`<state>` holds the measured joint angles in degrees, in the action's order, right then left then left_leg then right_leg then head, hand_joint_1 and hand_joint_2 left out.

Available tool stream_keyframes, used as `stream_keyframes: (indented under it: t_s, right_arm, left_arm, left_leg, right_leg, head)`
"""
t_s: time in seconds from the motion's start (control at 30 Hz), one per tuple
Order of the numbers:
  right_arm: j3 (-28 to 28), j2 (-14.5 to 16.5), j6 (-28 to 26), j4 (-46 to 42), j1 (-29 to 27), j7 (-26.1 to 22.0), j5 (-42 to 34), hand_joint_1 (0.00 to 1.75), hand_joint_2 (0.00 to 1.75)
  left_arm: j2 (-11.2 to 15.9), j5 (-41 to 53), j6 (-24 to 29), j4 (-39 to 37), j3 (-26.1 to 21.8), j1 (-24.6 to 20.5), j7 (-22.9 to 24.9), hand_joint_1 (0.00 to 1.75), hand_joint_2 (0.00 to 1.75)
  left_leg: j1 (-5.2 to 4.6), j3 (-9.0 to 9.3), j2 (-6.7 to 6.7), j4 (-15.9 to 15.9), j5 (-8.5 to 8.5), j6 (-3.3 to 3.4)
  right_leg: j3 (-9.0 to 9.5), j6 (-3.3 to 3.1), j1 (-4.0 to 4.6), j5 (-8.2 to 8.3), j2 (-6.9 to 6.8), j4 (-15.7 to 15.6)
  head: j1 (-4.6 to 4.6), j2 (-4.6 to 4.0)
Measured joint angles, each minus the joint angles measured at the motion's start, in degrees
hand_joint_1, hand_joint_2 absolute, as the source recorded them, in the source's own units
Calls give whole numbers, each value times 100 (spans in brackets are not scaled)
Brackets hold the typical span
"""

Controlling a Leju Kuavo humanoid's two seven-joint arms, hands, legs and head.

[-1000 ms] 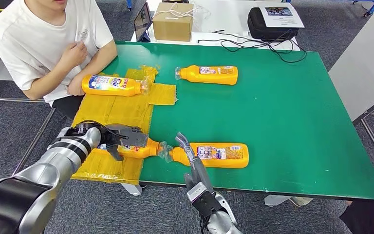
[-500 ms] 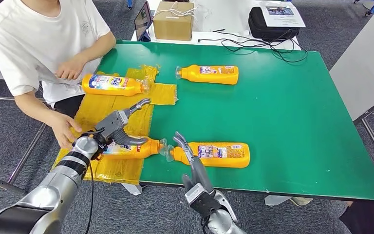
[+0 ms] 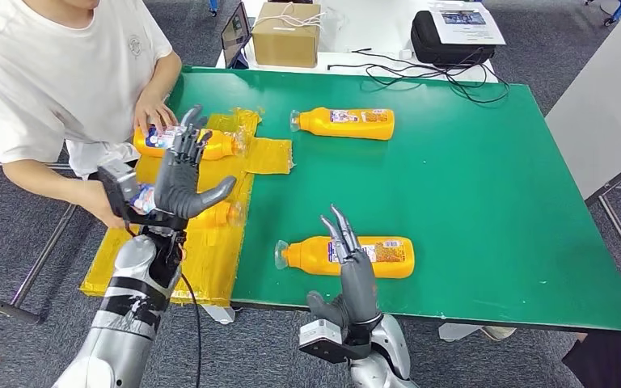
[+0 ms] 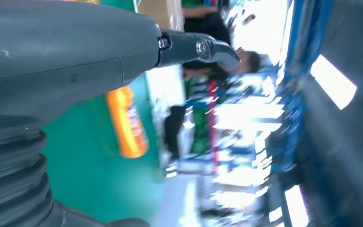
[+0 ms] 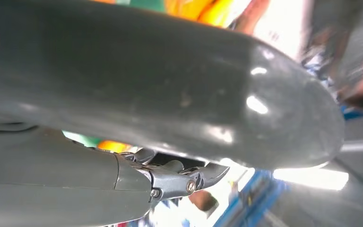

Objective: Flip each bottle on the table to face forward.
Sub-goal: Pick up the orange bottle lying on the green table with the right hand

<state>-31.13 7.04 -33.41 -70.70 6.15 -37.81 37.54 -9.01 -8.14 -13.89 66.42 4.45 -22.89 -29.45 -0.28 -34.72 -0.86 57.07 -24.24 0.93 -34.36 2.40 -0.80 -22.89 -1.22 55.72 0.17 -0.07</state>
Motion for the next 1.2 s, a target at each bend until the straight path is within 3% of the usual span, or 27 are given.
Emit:
stream_keyframes:
  t_s: [0.1,0.3,0.6,0.83,1.0,1.2]
  right_arm:
    - [295,-68,4,-69,-73,164,340,0,175]
    - [686,-239,87,-84,-173,421,790,0,175]
    - [824,-302,108,-84,-205,491,925,0,175]
    - [921,-679,599,-62,-155,1433,1998,0,175]
    - [982,-1162,1319,331,418,1970,2444,0,175]
    - [947,-1439,1887,1432,1476,2030,2484,0,175]
  left_arm:
    - [-104,-500,98,786,-76,557,-98,0,175]
    - [-253,-737,182,1911,-153,1476,-307,0,175]
    - [-326,-803,186,2382,-218,1767,-307,0,175]
    - [-476,-1159,170,2642,-441,2410,-339,0,175]
    - [-560,-867,296,2657,-560,2625,-340,0,175]
    - [-629,-704,596,2629,-526,2585,-331,0,175]
  left_leg:
    - [0,-2,1,0,-3,-1]
    - [0,-5,3,0,-5,-1]
    - [1,-2,3,0,-3,-1]
    - [-2,-7,6,0,-9,1]
    - [-5,-11,6,1,-9,7]
    - [-5,-3,5,2,3,14]
  right_leg:
    - [-2,6,0,-6,-1,-1]
    - [-4,12,0,-11,-2,-2]
    - [0,12,0,-10,-2,-1]
    - [-1,14,-3,-13,-4,-2]
    - [-3,17,-6,-9,-4,-4]
    - [3,21,-4,-2,-5,-2]
  head:
    - [-1,0]
    - [0,0]
    - [-1,0]
    - [0,0]
    - [0,0]
    - [-1,0]
